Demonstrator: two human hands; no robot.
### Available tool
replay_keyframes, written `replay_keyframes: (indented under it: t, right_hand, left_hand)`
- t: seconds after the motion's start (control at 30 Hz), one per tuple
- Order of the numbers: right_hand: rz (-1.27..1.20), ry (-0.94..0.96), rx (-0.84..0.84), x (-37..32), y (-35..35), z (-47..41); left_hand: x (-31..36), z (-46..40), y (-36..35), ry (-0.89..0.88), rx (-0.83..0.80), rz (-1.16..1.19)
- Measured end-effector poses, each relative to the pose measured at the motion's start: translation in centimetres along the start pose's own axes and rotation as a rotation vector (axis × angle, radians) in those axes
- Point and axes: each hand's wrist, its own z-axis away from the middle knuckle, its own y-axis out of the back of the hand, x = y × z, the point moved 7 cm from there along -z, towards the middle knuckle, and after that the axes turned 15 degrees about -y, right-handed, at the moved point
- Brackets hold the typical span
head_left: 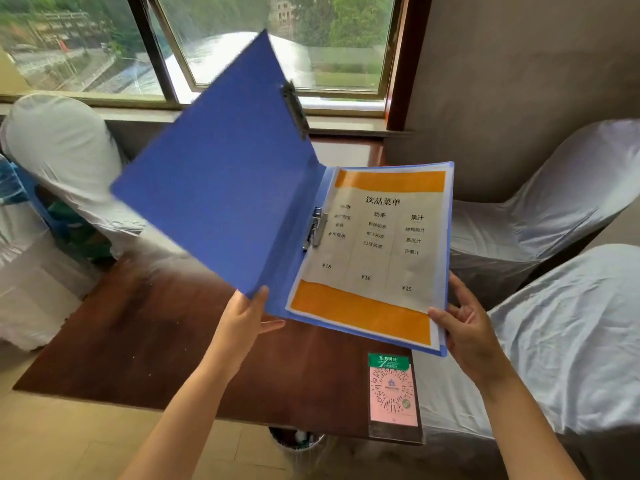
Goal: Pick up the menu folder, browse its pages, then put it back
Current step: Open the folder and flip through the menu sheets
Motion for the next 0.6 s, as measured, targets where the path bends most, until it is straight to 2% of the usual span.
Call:
replay_keyframes:
  t: [0.07, 0.13, 0.3, 0.47, 0.6]
  right_hand:
    - [0.04, 0.01, 0.009, -0.5, 0.1, 0.2]
    - [0.075, 0.018, 0.009, -1.2, 0.1, 0.3]
    - [0.083, -0.02, -0.023, -2.3, 0.1, 0.3]
    - [0.14, -0.122, -0.142, -2.4, 0.0, 1.4]
    - [0.261, -0.073, -0.083, -3.3, -0.1, 2.0]
  left_hand:
    - [-0.7, 0.4, 0.5, 0.077, 0.078, 0.045]
    - [-1.5, 1.0, 0.6, 0.161, 0.083, 0.171]
    - [-2.2, 2.0, 0.6, 0.173, 0.15, 0.462]
    - [-3.0, 3.5, 0.2, 0.182, 0.201, 0.554]
    - [-3.5, 4.0, 0.1, 0.223, 0.193, 0.537]
